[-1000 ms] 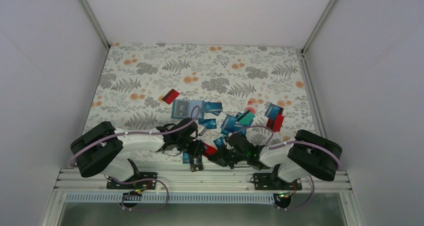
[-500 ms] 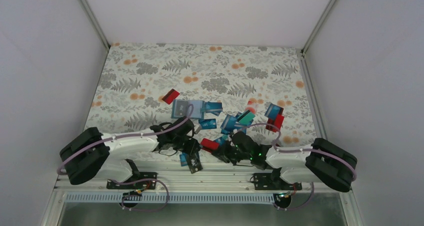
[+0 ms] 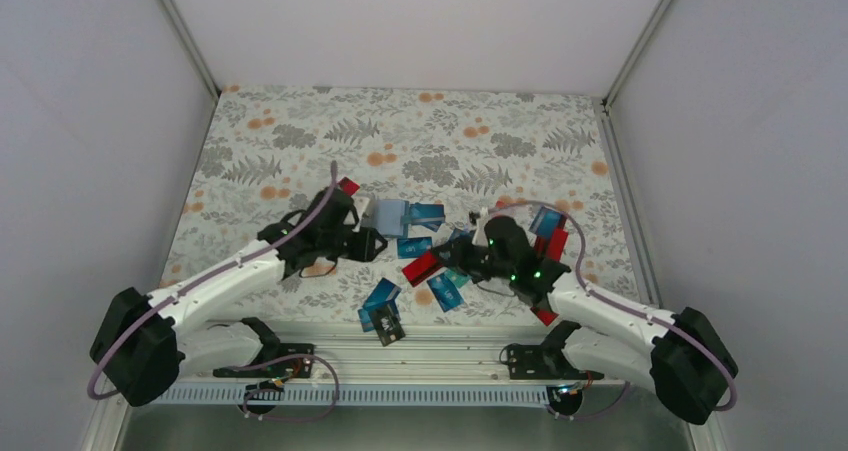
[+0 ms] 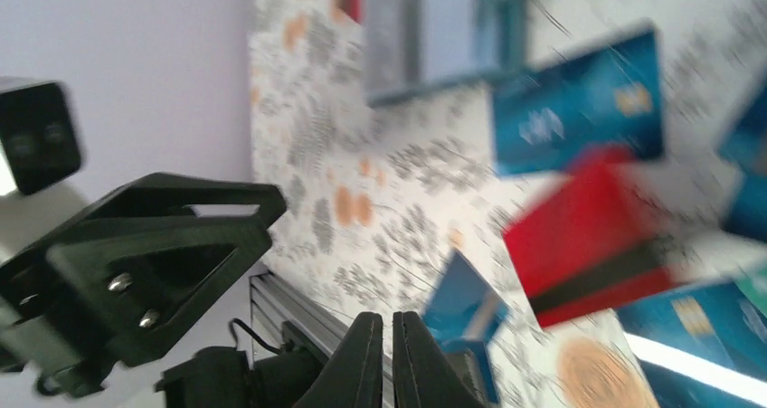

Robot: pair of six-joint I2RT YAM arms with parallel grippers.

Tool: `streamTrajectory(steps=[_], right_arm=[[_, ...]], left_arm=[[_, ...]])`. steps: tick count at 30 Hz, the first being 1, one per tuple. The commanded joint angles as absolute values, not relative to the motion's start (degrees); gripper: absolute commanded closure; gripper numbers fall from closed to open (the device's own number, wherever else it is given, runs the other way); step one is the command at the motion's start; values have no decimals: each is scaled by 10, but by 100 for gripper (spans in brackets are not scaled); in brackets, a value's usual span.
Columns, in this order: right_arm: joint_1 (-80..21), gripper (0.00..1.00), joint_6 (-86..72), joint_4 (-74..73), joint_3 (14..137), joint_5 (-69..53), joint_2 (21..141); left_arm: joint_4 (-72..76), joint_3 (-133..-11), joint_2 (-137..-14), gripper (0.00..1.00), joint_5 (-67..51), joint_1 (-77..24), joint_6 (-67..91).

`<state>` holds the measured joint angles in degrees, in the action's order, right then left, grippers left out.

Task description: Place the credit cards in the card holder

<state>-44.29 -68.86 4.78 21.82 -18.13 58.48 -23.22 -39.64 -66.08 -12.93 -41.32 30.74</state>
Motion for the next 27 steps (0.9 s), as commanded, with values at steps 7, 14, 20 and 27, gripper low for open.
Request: streamTrajectory(steps=[7, 14, 20, 27], right_arm=[[-361, 96, -440, -53, 384, -302, 642], [-396, 90, -403, -111, 404, -328, 741], [-519, 64, -474, -74, 352, -323, 769], [-601, 47, -540, -24, 318, -304, 801]], left_arm=[[-231, -460, -642, 56, -296, -241, 200], [-265, -435, -669, 51, -298, -239, 179], [-290, -412, -684, 51, -242, -295, 220], [-295, -378, -701, 52, -187, -353, 281]])
